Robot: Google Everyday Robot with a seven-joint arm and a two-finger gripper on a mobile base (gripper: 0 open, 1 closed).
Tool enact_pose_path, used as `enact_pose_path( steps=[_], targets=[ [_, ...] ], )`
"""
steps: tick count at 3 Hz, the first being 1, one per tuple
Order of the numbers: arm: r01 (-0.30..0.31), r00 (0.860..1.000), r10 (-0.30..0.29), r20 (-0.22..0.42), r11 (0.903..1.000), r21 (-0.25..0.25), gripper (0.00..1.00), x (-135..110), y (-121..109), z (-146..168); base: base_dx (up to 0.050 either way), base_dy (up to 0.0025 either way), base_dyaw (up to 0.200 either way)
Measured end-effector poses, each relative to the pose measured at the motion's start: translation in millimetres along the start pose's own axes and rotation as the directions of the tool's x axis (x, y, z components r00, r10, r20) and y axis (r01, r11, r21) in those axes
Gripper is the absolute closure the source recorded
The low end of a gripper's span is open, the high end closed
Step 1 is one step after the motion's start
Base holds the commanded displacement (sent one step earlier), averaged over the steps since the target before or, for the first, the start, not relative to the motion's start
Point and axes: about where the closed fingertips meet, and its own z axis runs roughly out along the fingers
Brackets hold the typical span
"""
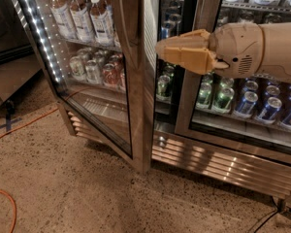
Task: Open left fridge door
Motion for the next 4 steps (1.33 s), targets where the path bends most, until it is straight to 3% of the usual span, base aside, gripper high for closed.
enact_pose_path(
  steps=[2,3,4],
  targets=[
    [0.0,1.0,0.0,0.0,1.0,0.0,1.0,0.0,0.0,0.0,0.0,0.0,-0.196],
    [0.0,1.0,0.0,0.0,1.0,0.0,1.0,-0.1,0.1,0.1,-0.05,-0.00038,0.003],
    [0.0,1.0,0.0,0.0,1.0,0.0,1.0,-0.1,0.1,0.2,0.0,0.0,0.0]
  ],
)
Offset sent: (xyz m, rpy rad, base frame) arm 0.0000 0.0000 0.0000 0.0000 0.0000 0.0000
